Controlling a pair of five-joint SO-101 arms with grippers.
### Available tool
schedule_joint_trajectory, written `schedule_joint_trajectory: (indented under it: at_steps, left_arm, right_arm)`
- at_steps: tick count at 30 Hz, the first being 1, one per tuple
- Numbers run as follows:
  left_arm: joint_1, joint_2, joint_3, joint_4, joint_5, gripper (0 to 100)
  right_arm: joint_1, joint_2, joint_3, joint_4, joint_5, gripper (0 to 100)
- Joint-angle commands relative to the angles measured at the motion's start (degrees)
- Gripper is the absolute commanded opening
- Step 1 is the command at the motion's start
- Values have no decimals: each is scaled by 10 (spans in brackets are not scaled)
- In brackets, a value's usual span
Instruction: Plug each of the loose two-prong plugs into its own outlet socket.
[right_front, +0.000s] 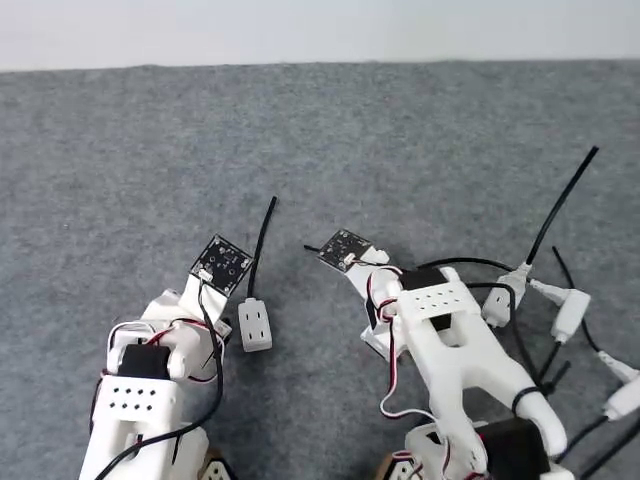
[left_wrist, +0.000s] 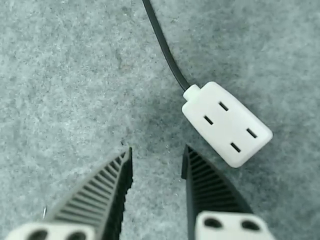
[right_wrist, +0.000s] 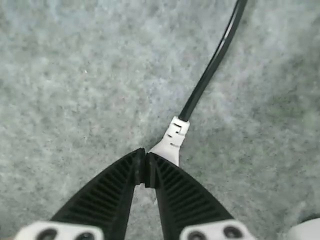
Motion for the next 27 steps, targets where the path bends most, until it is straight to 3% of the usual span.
schedule_joint_trajectory:
  at_steps: [1, 21, 27]
  left_arm:
    - [-2, -8, -21, -13, 5, 152]
    - [-2, -7, -21, -13, 5, 152]
    - [-2, -9, -21, -13, 5, 152]
  right_arm:
    - [0, 6, -9, -10, -5, 9]
    - [34, -98, -55, -8, -9, 11]
    - [25, -20, -62, -20, -50, 128]
